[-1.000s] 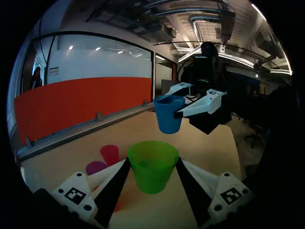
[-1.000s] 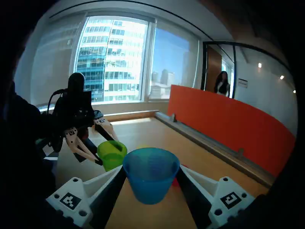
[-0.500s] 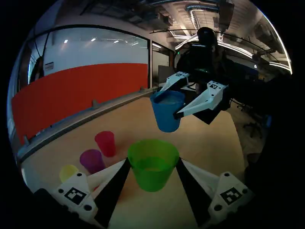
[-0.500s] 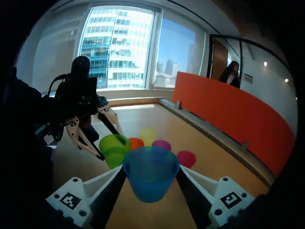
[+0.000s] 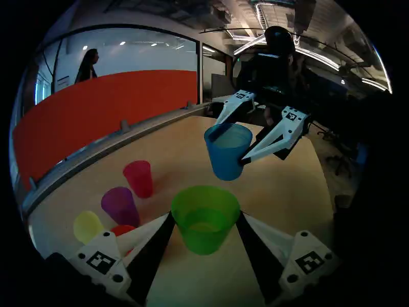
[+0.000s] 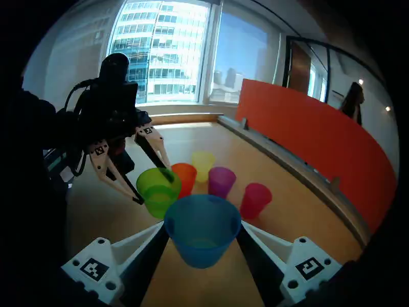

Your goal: Pour water

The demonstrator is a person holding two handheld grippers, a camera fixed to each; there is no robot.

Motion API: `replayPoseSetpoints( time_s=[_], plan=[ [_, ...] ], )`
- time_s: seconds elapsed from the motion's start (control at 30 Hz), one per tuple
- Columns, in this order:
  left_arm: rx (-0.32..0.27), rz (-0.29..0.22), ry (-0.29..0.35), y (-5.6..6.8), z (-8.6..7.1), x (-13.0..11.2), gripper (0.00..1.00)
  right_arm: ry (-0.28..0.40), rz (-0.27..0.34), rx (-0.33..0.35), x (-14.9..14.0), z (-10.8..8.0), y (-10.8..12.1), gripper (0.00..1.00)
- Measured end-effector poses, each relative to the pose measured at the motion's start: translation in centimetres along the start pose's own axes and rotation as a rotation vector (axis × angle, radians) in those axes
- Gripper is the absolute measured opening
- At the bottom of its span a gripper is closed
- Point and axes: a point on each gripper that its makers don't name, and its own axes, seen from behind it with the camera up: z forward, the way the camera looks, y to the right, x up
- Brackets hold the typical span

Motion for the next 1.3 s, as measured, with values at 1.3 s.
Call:
replayPoseSetpoints(
  time_s=[1.3],
  plan=[
    [-0.013, 0.013, -0.136, -0.2, 2.3, -4.9, 0.86, -0.109, 0.045, 0.052, -6.2, 3.4, -1.7, 0.95]
  ],
)
